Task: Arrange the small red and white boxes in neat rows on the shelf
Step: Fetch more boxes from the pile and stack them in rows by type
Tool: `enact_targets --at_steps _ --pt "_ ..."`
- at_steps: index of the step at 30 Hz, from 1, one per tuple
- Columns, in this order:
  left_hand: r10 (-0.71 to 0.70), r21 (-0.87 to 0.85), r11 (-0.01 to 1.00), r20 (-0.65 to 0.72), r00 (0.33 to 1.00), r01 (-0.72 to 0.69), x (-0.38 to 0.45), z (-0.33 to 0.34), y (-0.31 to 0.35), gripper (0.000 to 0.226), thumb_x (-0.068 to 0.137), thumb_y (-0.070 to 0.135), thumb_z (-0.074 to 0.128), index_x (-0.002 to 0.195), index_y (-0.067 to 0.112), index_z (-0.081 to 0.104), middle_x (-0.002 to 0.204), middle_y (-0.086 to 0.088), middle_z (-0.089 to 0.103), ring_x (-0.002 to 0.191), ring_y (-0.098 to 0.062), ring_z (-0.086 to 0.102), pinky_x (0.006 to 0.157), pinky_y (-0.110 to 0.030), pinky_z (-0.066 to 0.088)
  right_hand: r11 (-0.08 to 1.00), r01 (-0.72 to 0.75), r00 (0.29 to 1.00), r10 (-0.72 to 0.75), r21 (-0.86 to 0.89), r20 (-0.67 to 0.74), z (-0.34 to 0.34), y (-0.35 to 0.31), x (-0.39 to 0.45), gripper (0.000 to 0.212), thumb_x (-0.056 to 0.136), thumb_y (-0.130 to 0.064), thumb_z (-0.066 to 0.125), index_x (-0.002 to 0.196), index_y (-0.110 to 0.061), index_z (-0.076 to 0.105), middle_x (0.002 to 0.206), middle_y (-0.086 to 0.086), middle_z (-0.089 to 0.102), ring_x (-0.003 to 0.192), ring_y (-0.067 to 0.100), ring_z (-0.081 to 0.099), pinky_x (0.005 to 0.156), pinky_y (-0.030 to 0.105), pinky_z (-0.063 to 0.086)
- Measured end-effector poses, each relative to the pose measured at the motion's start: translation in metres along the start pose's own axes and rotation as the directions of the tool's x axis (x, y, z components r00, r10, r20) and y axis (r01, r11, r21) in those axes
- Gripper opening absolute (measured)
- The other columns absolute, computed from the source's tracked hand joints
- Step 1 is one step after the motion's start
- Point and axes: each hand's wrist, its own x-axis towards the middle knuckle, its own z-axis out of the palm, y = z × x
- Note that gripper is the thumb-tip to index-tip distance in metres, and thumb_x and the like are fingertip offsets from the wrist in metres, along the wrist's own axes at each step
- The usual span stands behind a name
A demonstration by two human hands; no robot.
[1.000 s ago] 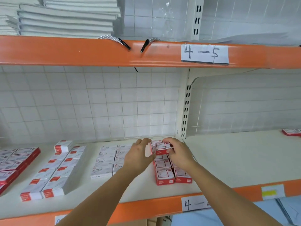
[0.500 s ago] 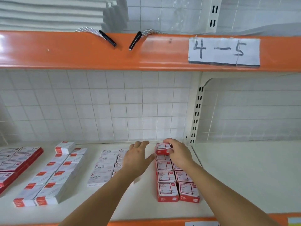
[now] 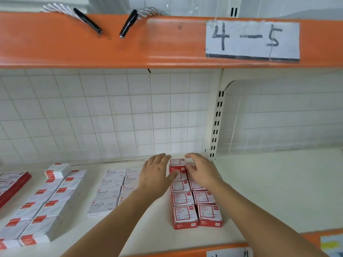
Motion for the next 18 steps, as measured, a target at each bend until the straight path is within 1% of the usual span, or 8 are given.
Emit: enact_targets --at_steps 3,6,10,14,18 --pt "0.071 0.002 0.997 -0.001 0.997 -0.071 0.007 0.004 0.017 0.061 0.093 0.058 0.037 0.145 0.027 0.029 0.151 0.007 0.029 0.14 -0.014 0.022 0.114 -0.031 0.017 0.999 -0.032 0.998 0.03 -0.041 -0.051 -0.014 0.014 -0.009 0.037 0.096 -0.032 0.05 0.132 -0.025 0.048 0.135 -0.007 0.052 0.116 0.014 0.054 0.091 0.03 0.045" --pt "0.147 -0.014 0.989 0.04 0.988 -0.147 0.015 0.011 0.042 0.061 0.093 0.058 0.035 0.145 0.029 0.027 0.153 0.007 0.027 0.141 -0.014 0.02 0.115 -0.032 0.016 0.995 -0.054 0.995 0.046 -0.087 -0.091 -0.034 0.035 -0.024 0.037 0.096 -0.032 0.049 0.132 -0.024 0.05 0.136 -0.007 0.052 0.12 0.014 0.051 0.092 0.028 0.043" --pt "0.276 -0.053 0.961 0.087 0.957 -0.272 0.022 0.023 0.089 0.062 0.093 0.058 0.033 0.146 0.027 0.026 0.153 0.006 0.027 0.141 -0.015 0.019 0.115 -0.034 0.016 0.977 -0.102 0.987 0.077 -0.188 -0.139 -0.069 0.077 -0.056 0.04 0.096 -0.034 0.048 0.134 -0.023 0.049 0.138 -0.007 0.05 0.124 0.014 0.046 0.093 0.027 0.04" --pt "0.401 -0.079 0.916 0.135 0.906 -0.394 0.022 0.04 0.151 0.06 0.095 0.057 0.031 0.147 0.027 0.025 0.152 0.005 0.026 0.141 -0.015 0.019 0.114 -0.032 0.014 0.941 -0.218 0.964 0.168 -0.257 -0.206 -0.114 0.128 -0.097 0.042 0.095 -0.036 0.048 0.136 -0.024 0.047 0.138 -0.006 0.049 0.126 0.014 0.045 0.096 0.027 0.039" --pt "0.488 -0.141 0.872 0.158 0.858 -0.47 0.023 0.059 0.228 0.061 0.094 0.058 0.03 0.147 0.028 0.024 0.154 0.004 0.023 0.141 -0.015 0.017 0.115 -0.031 0.013 0.891 -0.339 0.923 0.253 -0.3 -0.291 -0.165 0.182 -0.145 0.042 0.094 -0.035 0.05 0.134 -0.022 0.048 0.136 -0.004 0.051 0.123 0.017 0.047 0.092 0.03 0.042"
